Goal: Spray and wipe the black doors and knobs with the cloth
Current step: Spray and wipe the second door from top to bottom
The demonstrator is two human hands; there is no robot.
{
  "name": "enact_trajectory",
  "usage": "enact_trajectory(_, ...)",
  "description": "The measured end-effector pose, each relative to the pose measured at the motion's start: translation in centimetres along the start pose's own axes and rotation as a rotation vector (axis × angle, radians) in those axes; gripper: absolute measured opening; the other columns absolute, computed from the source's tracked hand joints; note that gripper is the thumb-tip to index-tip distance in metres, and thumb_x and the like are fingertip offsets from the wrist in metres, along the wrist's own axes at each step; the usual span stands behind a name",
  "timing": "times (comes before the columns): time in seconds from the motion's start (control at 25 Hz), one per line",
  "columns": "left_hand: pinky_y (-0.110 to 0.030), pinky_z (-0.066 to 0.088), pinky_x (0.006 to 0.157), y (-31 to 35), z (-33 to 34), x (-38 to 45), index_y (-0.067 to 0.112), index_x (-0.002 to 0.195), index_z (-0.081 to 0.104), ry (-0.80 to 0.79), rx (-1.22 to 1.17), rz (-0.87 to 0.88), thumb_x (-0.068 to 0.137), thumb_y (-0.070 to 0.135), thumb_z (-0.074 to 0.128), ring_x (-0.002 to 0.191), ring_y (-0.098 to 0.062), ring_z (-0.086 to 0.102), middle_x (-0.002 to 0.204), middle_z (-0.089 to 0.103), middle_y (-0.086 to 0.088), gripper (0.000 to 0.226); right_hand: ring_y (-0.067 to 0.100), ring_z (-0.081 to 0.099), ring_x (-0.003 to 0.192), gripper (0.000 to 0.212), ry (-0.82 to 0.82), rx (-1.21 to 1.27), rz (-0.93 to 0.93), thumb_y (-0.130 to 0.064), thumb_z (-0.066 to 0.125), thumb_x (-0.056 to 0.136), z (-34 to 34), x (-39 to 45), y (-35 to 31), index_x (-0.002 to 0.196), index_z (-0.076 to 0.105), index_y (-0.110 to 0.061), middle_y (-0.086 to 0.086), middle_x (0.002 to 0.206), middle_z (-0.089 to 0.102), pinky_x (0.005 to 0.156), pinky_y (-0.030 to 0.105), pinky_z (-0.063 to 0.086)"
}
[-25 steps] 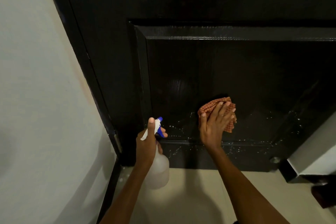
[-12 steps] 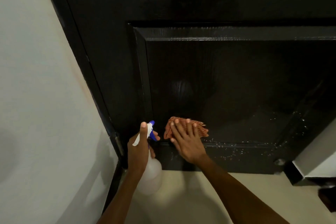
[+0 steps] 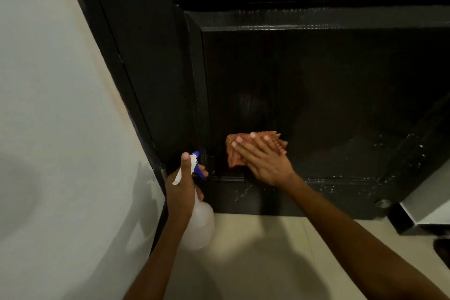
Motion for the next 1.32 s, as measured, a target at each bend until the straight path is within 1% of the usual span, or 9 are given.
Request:
enact_trajectory(0.24, -0.017, 0.047, 0.04, 0.4, -0.3, 0.5, 0.001, 0.099, 0.071, 0.02, 0.051, -0.016, 0.081, 0.066, 0.036, 0.043, -0.006, 0.058, 0.085, 0.072, -0.009, 0.076, 0.03, -0.017, 0.158, 0.071, 0.187, 0.005, 0.4, -0.047, 0.037, 0.109, -3.0, 3.4, 1.6, 0.166, 0.0, -0.026, -0.003, 0.172, -0.016, 0.126, 0.05, -0.012)
enact_trajectory(0.4, -0.023, 0.048, 0.046, 1.3, -1.8, 0.8, 0.005, 0.098, 0.072, 0.083, 0.072, -0.016, 0.083, 0.069, 0.034, 0.058, -0.019, 0.062, 0.091, 0.075, -0.01, 0.076, 0.035, -0.013, 0.158, 0.074, 0.087, 0.048, 0.276, -0.041, 0.048, 0.105, -1.8, 3.7, -1.0, 0.166, 0.011, -0.025, 0.001, 0.174, -0.005, 0.126, 0.053, -0.011)
enact_trajectory(0.56, -0.021, 0.047, 0.046, 1.8, -3.0, 0.3, 0.007, 0.094, 0.073, 0.129, 0.118, -0.037, 0.08, 0.072, 0.035, 0.057, -0.018, 0.062, 0.087, 0.074, -0.008, 0.077, 0.031, -0.018, 0.158, 0.098, -0.199, 0.069, 0.021, -0.027, 0.071, 0.085, 0.7, 4.0, -7.3, 0.166, 0.016, -0.022, 0.002, 0.173, 0.004, 0.124, 0.051, -0.019)
enact_trajectory(0.68, -0.022, 0.048, 0.051, 1.7, -3.6, -0.1, 0.008, 0.09, 0.074, 0.143, 0.154, -0.026, 0.08, 0.073, 0.032, 0.058, -0.018, 0.062, 0.083, 0.074, -0.008, 0.077, 0.027, -0.024, 0.156, 0.104, -0.31, 0.059, 0.046, -0.026, 0.078, 0.077, 1.5, 4.3, -9.7, 0.163, 0.02, -0.019, 0.003, 0.172, 0.002, 0.123, 0.05, -0.022)
enact_trajectory(0.88, -0.023, 0.053, 0.058, 0.7, -4.4, -0.2, 0.013, 0.081, 0.068, 0.114, 0.105, -0.058, 0.074, 0.083, 0.039, 0.062, -0.019, 0.064, 0.082, 0.073, -0.008, 0.075, 0.025, -0.029, 0.155, 0.098, -0.325, 0.099, 0.045, -0.02, 0.068, 0.083, 2.8, 3.4, -10.2, 0.164, 0.014, -0.018, 0.002, 0.17, -0.021, 0.123, 0.049, -0.022)
enact_trajectory(1.0, -0.01, 0.047, 0.046, 0.1, -4.8, -0.4, 0.02, 0.078, 0.064, 0.137, 0.147, -0.057, 0.096, 0.057, 0.043, 0.058, -0.014, 0.059, 0.07, 0.065, 0.002, 0.047, 0.024, -0.041, 0.145, 0.09, -0.512, 0.078, -0.142, -0.015, 0.049, 0.099, 3.9, 0.7, -10.6, 0.162, -0.016, -0.019, 0.001, 0.164, -0.034, 0.118, 0.05, -0.024)
enact_trajectory(1.08, -0.014, 0.048, 0.052, -0.7, -4.8, -0.2, 0.018, 0.081, 0.065, 0.117, 0.14, -0.061, 0.1, 0.048, 0.041, 0.065, -0.018, 0.062, 0.074, 0.066, 0.001, 0.043, 0.024, -0.039, 0.144, 0.082, -0.62, 0.019, -0.251, -0.016, 0.04, 0.103, 3.9, -0.5, -10.6, 0.162, -0.017, -0.017, 0.002, 0.164, -0.032, 0.114, 0.048, -0.025)
enact_trajectory(1.24, -0.011, 0.048, 0.048, -0.6, -4.5, 0.0, 0.007, 0.092, 0.07, 0.102, 0.127, -0.077, 0.099, 0.052, 0.04, 0.066, -0.017, 0.063, 0.079, 0.069, -0.002, 0.054, 0.024, -0.042, 0.144, 0.085, -0.584, 0.01, -0.265, -0.019, 0.042, 0.103, 4.6, -0.6, -10.2, 0.157, -0.023, -0.017, 0.003, 0.168, -0.026, 0.116, 0.048, -0.026)
enact_trajectory(1.32, -0.006, 0.046, 0.046, -0.7, -4.6, 0.1, 0.009, 0.09, 0.068, 0.121, 0.101, -0.085, 0.1, 0.05, 0.038, 0.068, -0.016, 0.062, 0.082, 0.068, -0.003, 0.052, 0.023, -0.04, 0.148, 0.087, -0.434, 0.028, -0.2, -0.023, 0.053, 0.097, 4.5, 0.8, -9.4, 0.163, -0.004, -0.015, 0.004, 0.17, -0.014, 0.118, 0.047, -0.029)
Point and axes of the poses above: each hand's wrist, its own x-axis towards the middle knuckle, its own z-axis out of the palm, y = z × x, the point moved 1 cm from there along x, towards the middle knuckle
